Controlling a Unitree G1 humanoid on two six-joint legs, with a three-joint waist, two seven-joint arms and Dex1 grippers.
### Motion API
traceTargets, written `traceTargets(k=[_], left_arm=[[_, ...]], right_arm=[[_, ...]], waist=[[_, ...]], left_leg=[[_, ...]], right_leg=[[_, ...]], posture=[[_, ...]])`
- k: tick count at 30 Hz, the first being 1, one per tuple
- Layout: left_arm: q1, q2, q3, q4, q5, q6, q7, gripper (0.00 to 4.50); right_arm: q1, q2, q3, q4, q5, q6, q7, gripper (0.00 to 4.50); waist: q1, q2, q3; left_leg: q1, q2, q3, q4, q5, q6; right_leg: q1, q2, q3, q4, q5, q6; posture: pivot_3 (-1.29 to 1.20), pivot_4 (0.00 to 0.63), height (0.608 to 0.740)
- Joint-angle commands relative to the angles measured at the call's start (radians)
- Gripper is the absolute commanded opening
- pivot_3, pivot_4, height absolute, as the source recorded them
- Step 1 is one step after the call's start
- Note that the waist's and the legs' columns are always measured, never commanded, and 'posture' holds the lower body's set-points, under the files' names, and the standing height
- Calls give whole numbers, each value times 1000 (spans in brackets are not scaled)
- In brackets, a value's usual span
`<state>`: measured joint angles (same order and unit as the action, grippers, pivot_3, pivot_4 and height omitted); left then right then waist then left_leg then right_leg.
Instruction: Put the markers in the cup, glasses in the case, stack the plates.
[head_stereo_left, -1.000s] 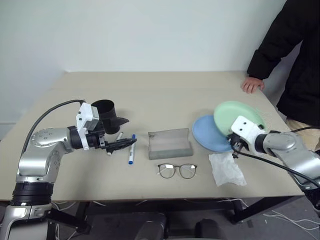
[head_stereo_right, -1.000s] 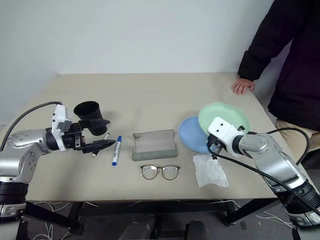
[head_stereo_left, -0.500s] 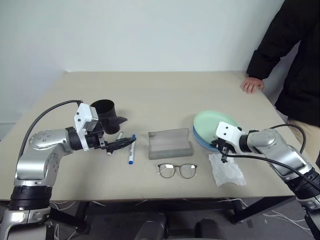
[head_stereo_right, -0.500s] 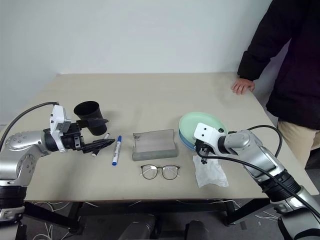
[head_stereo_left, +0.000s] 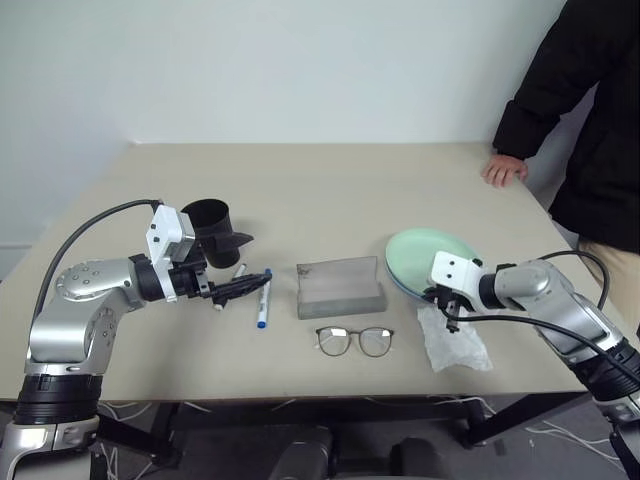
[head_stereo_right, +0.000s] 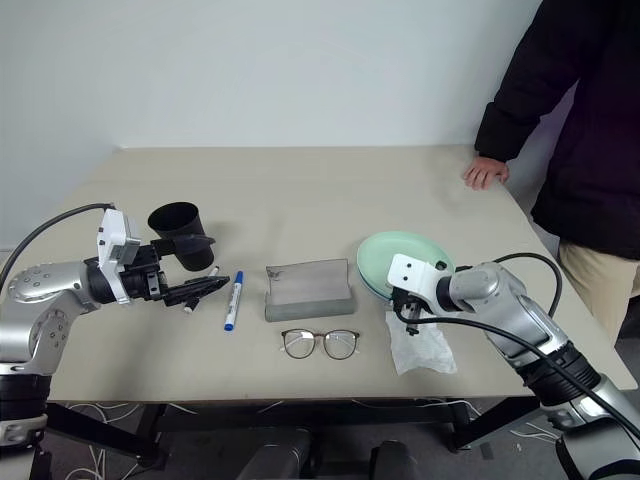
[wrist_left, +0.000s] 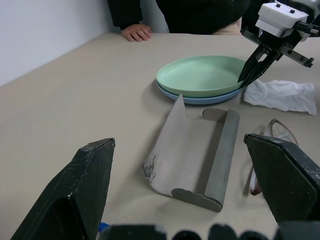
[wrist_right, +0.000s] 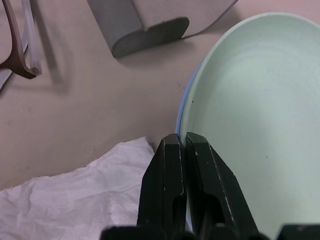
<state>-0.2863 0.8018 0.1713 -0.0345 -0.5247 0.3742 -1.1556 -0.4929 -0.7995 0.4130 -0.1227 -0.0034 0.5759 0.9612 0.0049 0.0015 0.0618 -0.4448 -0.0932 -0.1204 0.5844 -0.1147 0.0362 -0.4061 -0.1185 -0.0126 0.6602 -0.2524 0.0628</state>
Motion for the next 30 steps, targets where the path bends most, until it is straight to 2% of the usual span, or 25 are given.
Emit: traceTargets(k=[1,3,5,9,13,17,22,30], left_arm=[[-23,14,22,-25,-10,-6,-1,4428],[-28,14,18,-21,-8,-7,-3,4428],[-33,14,16,-16,-6,-7,-5,4428],[-38,23,22,-7,-3,-12,-12,4428],[-29,28,25,-1,-1,-20,-19,4428],[-26,31,26,3,-2,-22,-26,4428],[-22,37,32,13,-7,-25,-41,4428],[-15,36,39,7,-19,-32,-69,4428]], right_arm=[[-2,2,-19,-18,-18,-15,3,484],[-6,8,-30,-20,-10,-7,4,957],[-11,16,-61,-37,19,22,7,1701],[-33,-5,-253,-147,207,202,61,3037],[7,-56,-384,-263,336,328,92,4408],[87,-98,-462,-352,397,383,71,4459],[263,-155,-540,-459,464,435,66,4459],[410,-124,-504,-441,436,387,-33,4459]], waist=[[0,0,0],[0,0,0],[0,0,0],[1,0,0],[2,0,0],[2,0,0],[6,0,0],[6,0,0]], left_leg=[[0,0,0,0,0,0],[0,0,0,0,0,0],[0,0,0,0,0,0],[0,0,0,0,0,0],[0,0,-1,1,0,0],[0,0,0,1,0,0],[-1,0,1,0,-1,1],[-1,1,2,0,-1,1]], right_leg=[[0,0,0,0,0,0],[0,0,0,0,0,0],[0,0,0,0,0,0],[0,0,0,0,0,0],[1,0,0,0,0,0],[0,-1,0,0,0,0],[0,-3,1,0,-1,-1],[0,-4,1,0,-1,-1]], posture=[[0,0,727],[0,0,727],[0,0,727],[0,0,727],[0,0,727],[0,0,727],[0,0,727],[0,0,727]])
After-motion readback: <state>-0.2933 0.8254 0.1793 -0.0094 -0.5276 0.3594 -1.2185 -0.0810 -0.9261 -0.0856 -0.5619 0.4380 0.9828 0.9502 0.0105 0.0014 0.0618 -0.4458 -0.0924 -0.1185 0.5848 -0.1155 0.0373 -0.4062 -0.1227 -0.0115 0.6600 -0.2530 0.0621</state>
